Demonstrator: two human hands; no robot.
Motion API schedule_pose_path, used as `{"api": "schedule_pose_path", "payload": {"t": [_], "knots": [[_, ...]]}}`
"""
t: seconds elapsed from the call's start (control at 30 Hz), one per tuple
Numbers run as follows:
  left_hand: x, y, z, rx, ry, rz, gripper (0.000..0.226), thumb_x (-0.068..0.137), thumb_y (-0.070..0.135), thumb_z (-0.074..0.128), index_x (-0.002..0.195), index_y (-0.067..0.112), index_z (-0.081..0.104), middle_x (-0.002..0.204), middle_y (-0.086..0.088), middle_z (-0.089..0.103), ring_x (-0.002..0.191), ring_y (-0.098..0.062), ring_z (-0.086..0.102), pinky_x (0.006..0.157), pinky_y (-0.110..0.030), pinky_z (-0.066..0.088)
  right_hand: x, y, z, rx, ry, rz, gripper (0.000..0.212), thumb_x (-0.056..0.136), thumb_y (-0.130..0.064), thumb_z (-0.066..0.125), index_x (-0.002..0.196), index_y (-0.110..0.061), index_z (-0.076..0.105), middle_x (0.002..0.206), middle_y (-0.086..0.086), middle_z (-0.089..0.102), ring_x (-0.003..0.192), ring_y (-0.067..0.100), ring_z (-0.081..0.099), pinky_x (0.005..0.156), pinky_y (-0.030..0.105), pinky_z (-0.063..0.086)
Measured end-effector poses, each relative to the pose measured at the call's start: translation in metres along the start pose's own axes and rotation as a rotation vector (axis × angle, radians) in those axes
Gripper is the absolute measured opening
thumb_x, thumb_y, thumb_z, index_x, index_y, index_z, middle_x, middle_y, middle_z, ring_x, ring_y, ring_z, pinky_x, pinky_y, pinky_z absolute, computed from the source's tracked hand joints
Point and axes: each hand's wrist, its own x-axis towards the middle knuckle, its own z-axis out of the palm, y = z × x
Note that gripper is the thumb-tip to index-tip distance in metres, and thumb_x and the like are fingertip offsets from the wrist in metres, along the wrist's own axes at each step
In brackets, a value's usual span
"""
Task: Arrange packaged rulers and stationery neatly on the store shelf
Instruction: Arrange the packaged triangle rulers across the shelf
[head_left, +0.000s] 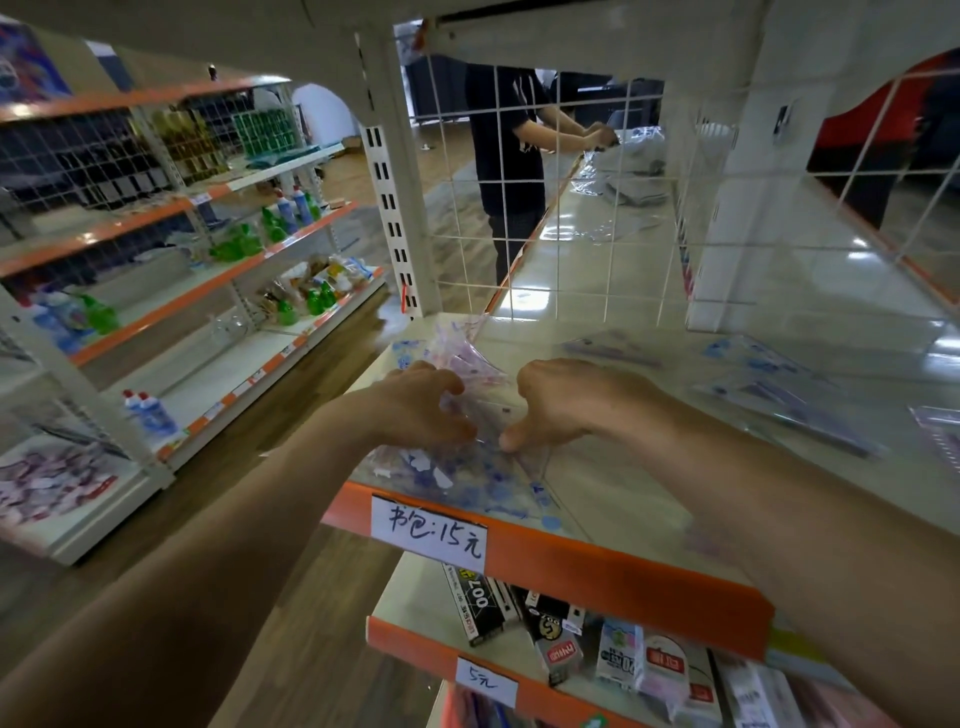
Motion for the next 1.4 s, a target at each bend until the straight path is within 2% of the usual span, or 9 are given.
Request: {"api": "schedule_pose_path", "payload": {"t": [0.17, 0.37, 0.5, 0.6, 0.7, 0.83, 0.93, 1.23, 1.4], "knots": [[-0.001, 0.002, -0.003, 0.009, -0.019, -0.003, 0.063, 0.083, 0.05, 0.061, 0.138, 0.028, 0.04, 0.139, -0.002, 0.035, 0.124, -0.025, 0.042, 0.102, -0.043, 0.041, -0.006, -0.007, -0.001, -0.085, -0.07, 0.035, 0.041, 0.08, -0.049, 0.068, 0.091, -0.013, 0.05, 0.08, 0.0, 0.05, 0.079, 0.02, 0.053, 0.057, 0.027, 0.04], [-0.005, 0.003, -0.002, -0.005, 0.002, 0.015, 0.062, 0.084, 0.048, 0.061, 0.138, 0.027, 0.04, 0.14, -0.002, 0.035, 0.126, -0.026, 0.041, 0.103, -0.042, 0.04, -0.002, -0.006, -0.007, -0.02, -0.144, 0.104, 0.067, 0.075, -0.056, 0.07, 0.119, -0.008, 0.055, 0.091, 0.002, 0.049, 0.089, 0.024, 0.05, 0.074, 0.032, 0.041], [-0.007, 0.003, -0.004, -0.053, 0.001, 0.02, 0.063, 0.086, 0.044, 0.061, 0.141, 0.023, 0.038, 0.144, -0.003, 0.035, 0.126, -0.023, 0.043, 0.098, -0.033, 0.041, 0.001, 0.01, 0.001, 0.067, -0.038, 0.084, 0.045, 0.077, -0.052, 0.069, 0.087, -0.01, 0.059, 0.082, 0.003, 0.057, 0.078, 0.022, 0.054, 0.061, 0.029, 0.042], [-0.009, 0.004, -0.008, -0.275, 0.088, 0.03, 0.058, 0.088, 0.035, 0.064, 0.139, 0.016, 0.043, 0.138, -0.003, 0.046, 0.111, -0.017, 0.052, 0.076, -0.018, 0.043, -0.001, 0.025, -0.007, 0.283, 0.054, 0.072, 0.029, 0.086, -0.034, 0.065, 0.087, -0.004, 0.067, 0.071, 0.005, 0.062, 0.063, 0.02, 0.057, 0.055, 0.026, 0.045], [-0.013, 0.004, -0.014, -0.659, 0.245, 0.017, 0.034, 0.091, 0.029, 0.06, 0.119, 0.009, 0.06, 0.117, -0.011, 0.062, 0.094, -0.018, 0.058, 0.076, -0.026, 0.047, -0.004, 0.03, -0.026, 0.591, 0.168, 0.028, 0.019, 0.089, -0.027, 0.063, 0.084, -0.009, 0.067, 0.07, 0.004, 0.062, 0.063, 0.015, 0.056, 0.057, 0.024, 0.045], [-0.018, 0.002, -0.022, -1.418, -0.037, 0.061, 0.019, 0.092, 0.02, 0.056, 0.106, 0.008, 0.061, 0.1, -0.014, 0.067, 0.086, -0.025, 0.067, 0.081, -0.039, 0.055, 0.016, 0.006, -0.032, 0.903, 0.229, -0.041, 0.016, 0.089, -0.026, 0.063, 0.087, -0.011, 0.066, 0.071, 0.001, 0.063, 0.064, 0.007, 0.06, 0.057, 0.019, 0.048], [-0.014, -0.006, -0.023, -1.369, 0.082, -0.007, 0.012, 0.094, 0.01, 0.054, 0.102, 0.008, 0.062, 0.088, -0.01, 0.071, 0.074, -0.022, 0.069, 0.064, -0.034, 0.058, 0.04, -0.011, -0.027, 0.965, 0.151, -0.031, 0.018, 0.091, -0.03, 0.059, 0.081, -0.016, 0.064, 0.068, -0.002, 0.062, 0.061, 0.009, 0.06, 0.056, 0.02, 0.048], [-0.001, -0.043, -0.023, -1.228, 0.359, -0.237, 0.012, 0.095, 0.003, 0.049, 0.092, 0.01, 0.059, 0.08, -0.011, 0.067, 0.063, -0.021, 0.065, 0.057, -0.031, 0.055, 0.103, -0.021, -0.009, 0.219, 0.081, 0.169, 0.063, 0.082, -0.053, 0.063, 0.125, -0.007, 0.053, 0.126, 0.011, 0.058, 0.107, 0.03, 0.058, 0.083, 0.032, 0.043], [0.008, -0.049, -0.016, -1.251, 0.327, -0.278, 0.013, 0.095, 0.003, 0.049, 0.095, 0.009, 0.06, 0.081, -0.012, 0.067, 0.066, -0.023, 0.066, 0.058, -0.033, 0.054, 0.109, -0.024, -0.017, 0.211, -0.017, 0.162, 0.043, 0.08, -0.048, 0.07, 0.082, -0.008, 0.054, 0.095, 0.009, 0.055, 0.082, 0.025, 0.056, 0.069, 0.027, 0.041]]}}
